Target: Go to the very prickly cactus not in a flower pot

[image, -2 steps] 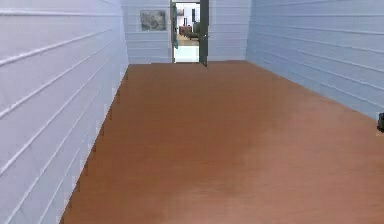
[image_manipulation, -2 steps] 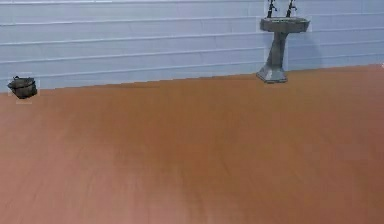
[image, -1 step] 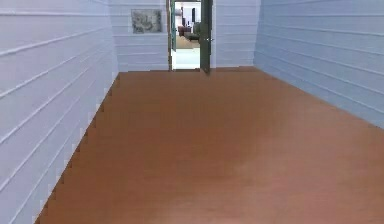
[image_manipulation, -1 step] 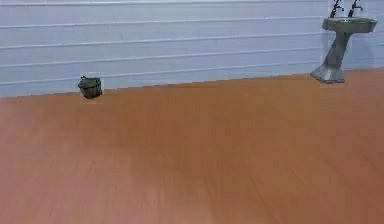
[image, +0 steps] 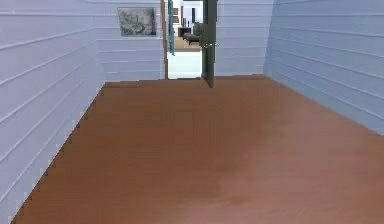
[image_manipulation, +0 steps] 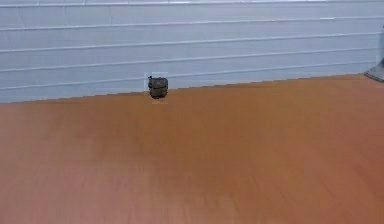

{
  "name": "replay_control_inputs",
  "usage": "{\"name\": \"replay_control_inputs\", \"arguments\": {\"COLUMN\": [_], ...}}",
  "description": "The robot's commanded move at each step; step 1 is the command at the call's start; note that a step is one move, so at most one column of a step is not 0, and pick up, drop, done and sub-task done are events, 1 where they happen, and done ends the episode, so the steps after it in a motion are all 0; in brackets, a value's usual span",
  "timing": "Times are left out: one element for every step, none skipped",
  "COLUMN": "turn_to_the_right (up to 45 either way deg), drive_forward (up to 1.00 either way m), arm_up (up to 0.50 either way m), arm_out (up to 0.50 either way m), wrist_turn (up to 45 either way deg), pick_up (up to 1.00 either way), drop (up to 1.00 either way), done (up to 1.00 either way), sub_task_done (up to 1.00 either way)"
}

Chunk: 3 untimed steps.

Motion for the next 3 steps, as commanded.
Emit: {"name": "replay_control_inputs", "arguments": {"turn_to_the_right": [0.0,0.0,-3.0], "drive_forward": [1.00,1.00,0.00], "arm_up": [0.00,0.00,0.00], "arm_out": [0.00,0.00,0.00], "wrist_turn": [0.0,0.0,0.0], "pick_up": [0.00,0.00,0.00], "drop": [0.00,0.00,0.00], "done": [0.00,0.00,0.00], "sub_task_done": [0.00,0.00,0.00]}}
